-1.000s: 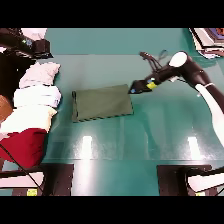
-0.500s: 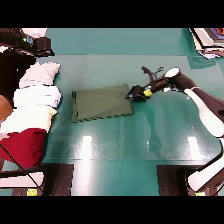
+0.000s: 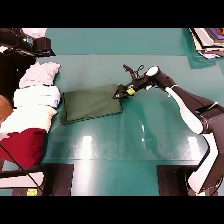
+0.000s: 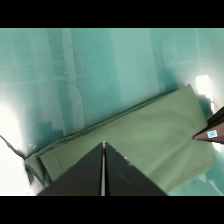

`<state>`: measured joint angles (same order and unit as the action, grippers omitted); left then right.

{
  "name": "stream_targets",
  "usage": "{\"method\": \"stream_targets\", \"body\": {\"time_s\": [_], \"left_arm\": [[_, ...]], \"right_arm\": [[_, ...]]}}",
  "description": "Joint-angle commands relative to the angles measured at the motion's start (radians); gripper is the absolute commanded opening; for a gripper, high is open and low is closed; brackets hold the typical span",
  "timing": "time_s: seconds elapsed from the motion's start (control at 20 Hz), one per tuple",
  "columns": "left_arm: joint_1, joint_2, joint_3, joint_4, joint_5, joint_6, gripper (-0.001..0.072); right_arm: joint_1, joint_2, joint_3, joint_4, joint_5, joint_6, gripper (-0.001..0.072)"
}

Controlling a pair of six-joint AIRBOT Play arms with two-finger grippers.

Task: Fold the shirts.

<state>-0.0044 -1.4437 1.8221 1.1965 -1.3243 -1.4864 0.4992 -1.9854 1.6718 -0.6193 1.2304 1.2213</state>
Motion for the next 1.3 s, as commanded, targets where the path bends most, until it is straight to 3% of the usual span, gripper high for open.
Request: {"method": "stream_targets", "body": {"time_s": [0.0, 0.15, 0.5, 0.85, 1.15, 1.2, 1.25], "left_arm": [[-0.051, 0.001, 0.001, 0.001, 0.002, -0.001, 0.0023], [-0.135, 0.001, 0.001, 0.001, 0.021, 0.002, 0.0023], [-0.257, 0.001, 0.001, 0.001, 0.074, 0.001, 0.0024], [-0.272, 0.001, 0.001, 0.001, 0.106, -0.002, 0.0024], [-0.272, 0.001, 0.001, 0.001, 0.112, -0.001, 0.0024], [-0.272, 0.001, 0.001, 0.001, 0.112, 0.000, 0.0024], [-0.272, 0.001, 0.001, 0.001, 0.112, 0.002, 0.0024]], "right_arm": [[-0.040, 0.065, 0.008, -0.145, -0.029, 0.050, 0.0015], [-0.171, 0.223, -0.111, -0.270, -0.082, 0.098, 0.0015], [-0.756, 0.655, -0.513, -0.299, -0.204, 0.106, 0.0015], [-1.337, 0.939, -0.805, -0.299, -0.340, 0.140, 0.0015], [-1.495, 0.975, -0.906, -0.332, -0.331, 0.139, 0.0015], [-1.490, 0.974, -0.895, -0.383, -0.317, 0.139, 0.0057], [-1.484, 0.966, -0.870, -0.463, -0.296, 0.139, 0.0270]]}}
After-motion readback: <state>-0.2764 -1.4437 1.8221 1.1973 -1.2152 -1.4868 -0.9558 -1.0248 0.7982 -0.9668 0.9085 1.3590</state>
